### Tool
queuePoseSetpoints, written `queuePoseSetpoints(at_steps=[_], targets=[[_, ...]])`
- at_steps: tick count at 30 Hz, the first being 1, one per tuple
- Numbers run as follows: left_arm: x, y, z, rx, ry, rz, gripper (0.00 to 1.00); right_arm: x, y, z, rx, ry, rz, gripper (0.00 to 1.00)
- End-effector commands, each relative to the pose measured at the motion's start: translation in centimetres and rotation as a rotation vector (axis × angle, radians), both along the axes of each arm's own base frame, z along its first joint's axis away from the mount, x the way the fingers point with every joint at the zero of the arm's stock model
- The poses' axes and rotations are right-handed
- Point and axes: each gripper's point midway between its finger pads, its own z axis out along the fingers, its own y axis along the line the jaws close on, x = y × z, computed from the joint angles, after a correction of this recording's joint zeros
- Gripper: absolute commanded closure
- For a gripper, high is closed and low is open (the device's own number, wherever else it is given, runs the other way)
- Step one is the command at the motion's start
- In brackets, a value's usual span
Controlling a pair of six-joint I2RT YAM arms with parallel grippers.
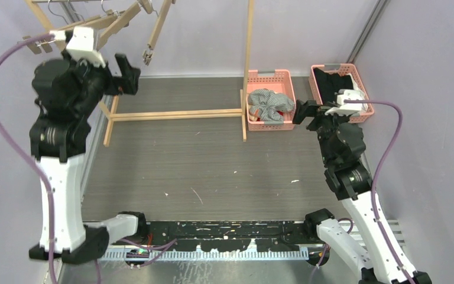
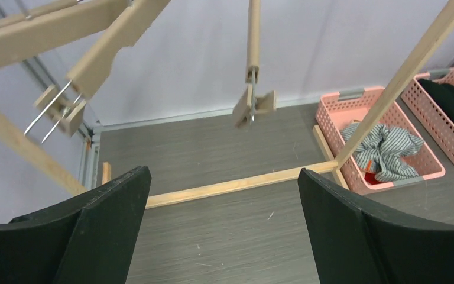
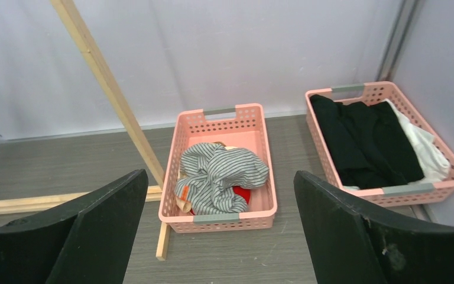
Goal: Remove the underwear clipped to the hanger
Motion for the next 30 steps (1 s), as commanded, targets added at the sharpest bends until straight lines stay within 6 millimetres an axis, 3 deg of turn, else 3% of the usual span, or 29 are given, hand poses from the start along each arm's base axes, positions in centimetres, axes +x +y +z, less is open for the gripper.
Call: queuePoseSetpoints(at_steps=[1, 4, 6, 11, 19, 24, 30], targets=[[-4.8, 1.5, -0.4, -0.041, -0.078, 0.063, 0.02, -2.6, -2.2, 2.4, 0.044, -0.034, -0.084, 0.00], [-7.3, 2.5, -5.2, -0.060, 0.004, 0.114, 0.02, -3.8, -2.8, 1.9, 0.062, -0.010, -0.098, 0.00], [-10.0, 2.9, -7.1, -0.061, 0.026, 0.124, 0.02, -4.6, -3.3, 1.6, 0.068, 0.006, -0.115, 0.00], [-14.4, 2.7, -12.4, -0.055, 0.176, 0.098, 0.02, -6.5, -4.0, 0.7, 0.088, 0.033, -0.125, 0.00], [-18.0, 3.1, -21.6, -0.116, 0.389, 0.152, 0.02, -8.6, -4.2, -1.1, 0.104, 0.084, -0.109, 0.00], [-19.6, 4.6, -21.7, -0.117, 0.380, 0.238, 0.02, -9.7, -4.4, -1.1, 0.121, 0.073, -0.098, 0.00], [-20.3, 4.3, -21.2, -0.161, 0.324, 0.222, 0.02, -10.3, -4.6, -1.9, 0.122, 0.079, -0.099, 0.00]])
